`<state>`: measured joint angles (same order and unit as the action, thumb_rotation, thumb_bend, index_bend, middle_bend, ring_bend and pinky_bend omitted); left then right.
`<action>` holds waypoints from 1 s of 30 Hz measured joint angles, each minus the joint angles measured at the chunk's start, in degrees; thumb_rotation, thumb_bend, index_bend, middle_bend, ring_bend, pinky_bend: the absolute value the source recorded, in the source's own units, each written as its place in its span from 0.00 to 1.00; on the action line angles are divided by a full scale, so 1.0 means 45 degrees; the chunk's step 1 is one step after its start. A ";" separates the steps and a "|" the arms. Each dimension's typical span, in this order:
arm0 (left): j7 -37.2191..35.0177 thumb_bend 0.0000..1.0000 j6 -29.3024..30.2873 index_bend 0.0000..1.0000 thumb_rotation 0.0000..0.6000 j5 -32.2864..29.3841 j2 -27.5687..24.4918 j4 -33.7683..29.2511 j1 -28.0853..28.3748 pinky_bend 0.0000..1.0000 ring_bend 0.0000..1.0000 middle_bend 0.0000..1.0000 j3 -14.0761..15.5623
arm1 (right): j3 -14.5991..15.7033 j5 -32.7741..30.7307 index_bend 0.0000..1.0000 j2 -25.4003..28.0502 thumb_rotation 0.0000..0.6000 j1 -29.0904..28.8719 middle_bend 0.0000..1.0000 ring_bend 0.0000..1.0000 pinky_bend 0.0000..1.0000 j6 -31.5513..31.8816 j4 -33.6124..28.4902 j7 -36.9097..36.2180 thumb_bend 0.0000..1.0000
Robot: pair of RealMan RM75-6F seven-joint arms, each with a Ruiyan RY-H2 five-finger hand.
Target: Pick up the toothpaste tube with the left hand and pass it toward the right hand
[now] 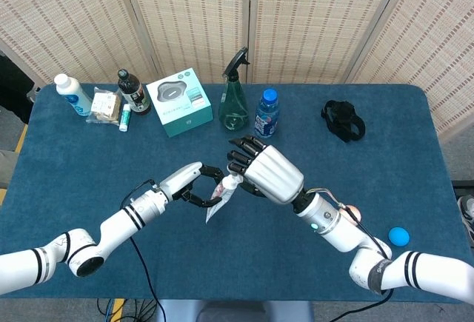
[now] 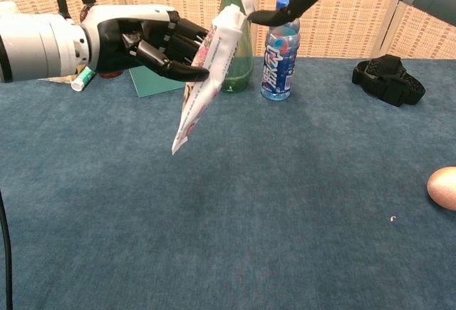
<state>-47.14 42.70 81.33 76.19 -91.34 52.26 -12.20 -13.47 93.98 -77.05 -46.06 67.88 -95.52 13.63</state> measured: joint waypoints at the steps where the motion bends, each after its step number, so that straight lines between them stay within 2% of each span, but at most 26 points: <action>1: -0.0077 0.45 0.0000 0.57 1.00 -0.0009 -0.0006 0.0012 0.0002 0.22 0.38 0.61 -0.0010 | 0.0015 -0.0013 0.67 0.0012 1.00 0.0023 0.43 0.21 0.27 0.0020 -0.0009 0.0009 0.20; 30: -0.2246 0.46 -0.0174 0.57 1.00 -0.0210 -0.0475 0.1043 -0.0018 0.22 0.38 0.62 -0.0234 | 0.0454 -0.0460 0.67 0.0235 1.00 0.0466 0.43 0.21 0.27 -0.0007 -0.0094 0.0076 0.20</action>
<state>-57.24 41.91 80.38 74.06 -86.65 52.18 -13.25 -11.43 91.91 -75.99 -43.96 67.85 -95.94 13.97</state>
